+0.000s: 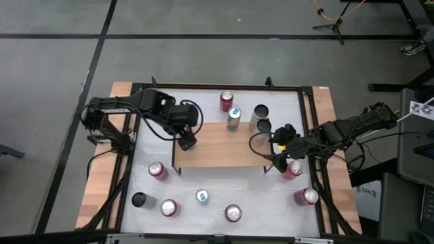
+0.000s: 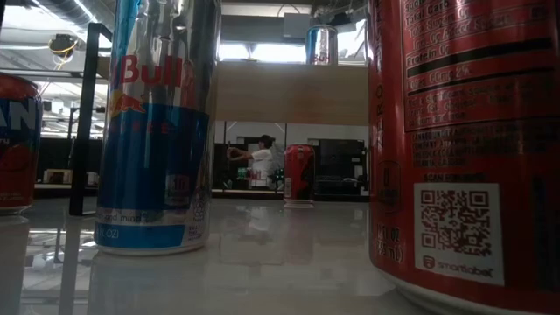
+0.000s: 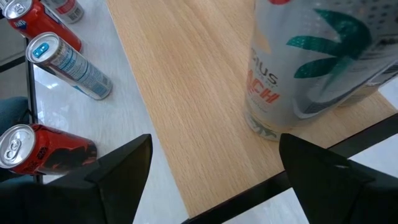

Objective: Place canned beverage on shelf
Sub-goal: Put the top blue soda can on the shelf, then adjust the right blue soda can on the shelf

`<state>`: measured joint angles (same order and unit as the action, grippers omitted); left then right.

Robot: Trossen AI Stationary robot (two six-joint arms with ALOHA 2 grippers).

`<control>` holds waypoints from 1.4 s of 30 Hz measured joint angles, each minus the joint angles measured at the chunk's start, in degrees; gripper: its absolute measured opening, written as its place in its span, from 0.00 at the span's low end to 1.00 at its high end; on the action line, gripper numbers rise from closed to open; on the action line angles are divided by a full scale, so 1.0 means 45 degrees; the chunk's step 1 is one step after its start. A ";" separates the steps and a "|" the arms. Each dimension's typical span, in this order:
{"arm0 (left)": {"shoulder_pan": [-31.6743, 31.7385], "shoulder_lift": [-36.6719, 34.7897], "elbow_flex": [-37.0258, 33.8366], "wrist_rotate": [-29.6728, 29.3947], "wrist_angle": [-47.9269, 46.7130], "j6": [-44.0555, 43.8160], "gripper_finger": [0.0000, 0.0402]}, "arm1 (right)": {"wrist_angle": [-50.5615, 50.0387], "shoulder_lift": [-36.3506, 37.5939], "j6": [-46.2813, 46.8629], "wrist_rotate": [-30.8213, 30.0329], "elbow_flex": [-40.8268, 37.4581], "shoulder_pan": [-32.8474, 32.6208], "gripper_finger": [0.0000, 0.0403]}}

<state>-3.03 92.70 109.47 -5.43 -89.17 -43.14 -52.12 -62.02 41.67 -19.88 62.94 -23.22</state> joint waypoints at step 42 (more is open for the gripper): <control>-0.0461 -0.2252 0.0000 -0.1676 0.0016 0.2711 0.74 | 0.1816 0.0044 -0.0101 0.0827 0.0158 0.0000 0.85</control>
<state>-5.10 82.56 109.47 -12.97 -89.10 -30.94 -43.95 -61.82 41.21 -16.16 63.65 -23.22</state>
